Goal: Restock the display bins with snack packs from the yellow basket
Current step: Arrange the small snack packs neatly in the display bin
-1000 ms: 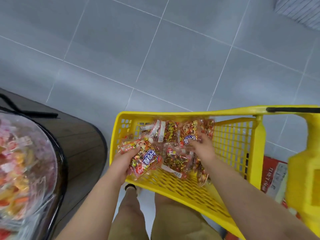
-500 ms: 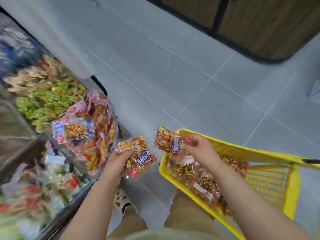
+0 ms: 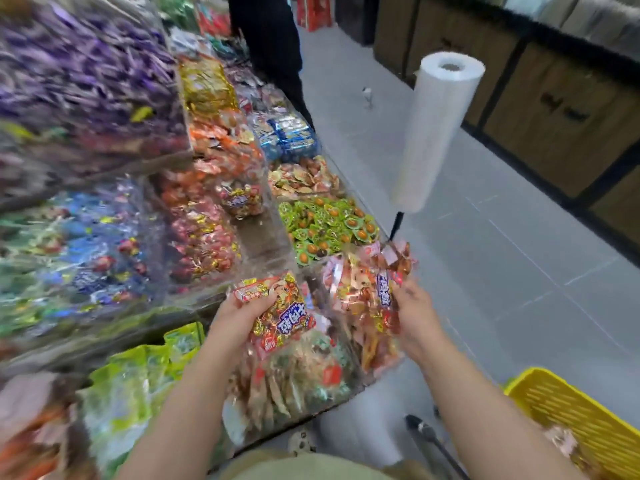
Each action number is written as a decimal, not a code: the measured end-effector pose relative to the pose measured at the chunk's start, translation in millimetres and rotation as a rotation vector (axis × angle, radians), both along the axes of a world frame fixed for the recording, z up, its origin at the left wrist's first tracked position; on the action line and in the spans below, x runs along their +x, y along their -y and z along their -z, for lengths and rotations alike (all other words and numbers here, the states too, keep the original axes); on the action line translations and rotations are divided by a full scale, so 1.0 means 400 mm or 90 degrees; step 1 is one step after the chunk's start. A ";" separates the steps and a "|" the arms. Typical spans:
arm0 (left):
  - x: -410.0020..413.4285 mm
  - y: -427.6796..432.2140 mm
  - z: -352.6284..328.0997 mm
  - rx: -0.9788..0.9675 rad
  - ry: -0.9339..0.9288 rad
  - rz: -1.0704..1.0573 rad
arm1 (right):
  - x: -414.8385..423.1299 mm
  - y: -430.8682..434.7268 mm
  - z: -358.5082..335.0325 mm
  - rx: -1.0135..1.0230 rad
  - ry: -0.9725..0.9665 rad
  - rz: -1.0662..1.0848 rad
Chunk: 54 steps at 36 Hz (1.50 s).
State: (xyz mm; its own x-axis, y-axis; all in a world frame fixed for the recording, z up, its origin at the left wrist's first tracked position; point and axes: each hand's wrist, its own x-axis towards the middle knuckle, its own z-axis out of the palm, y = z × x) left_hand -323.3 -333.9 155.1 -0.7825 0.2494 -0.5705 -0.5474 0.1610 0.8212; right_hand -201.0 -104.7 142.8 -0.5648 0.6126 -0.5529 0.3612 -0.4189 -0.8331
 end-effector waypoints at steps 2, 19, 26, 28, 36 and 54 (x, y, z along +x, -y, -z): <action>-0.045 0.058 -0.023 0.008 -0.024 -0.031 | -0.071 0.046 -0.011 -0.238 -0.051 0.018; -0.316 0.231 -0.127 -0.027 -0.143 -0.162 | -0.640 0.160 -0.196 0.242 -0.072 -0.356; -0.430 0.169 -0.160 -0.156 -0.223 -0.127 | -0.883 0.177 -0.189 0.860 0.175 -0.750; -0.456 0.154 -0.159 -0.180 -0.245 -0.116 | -0.925 0.195 -0.163 0.886 0.214 -0.837; -0.505 0.152 -0.097 -0.223 -0.206 -0.085 | -1.020 0.210 0.006 0.982 0.263 -0.939; -0.520 0.132 -0.054 -0.145 -0.107 -0.140 | -0.985 0.201 0.153 0.734 0.254 -0.667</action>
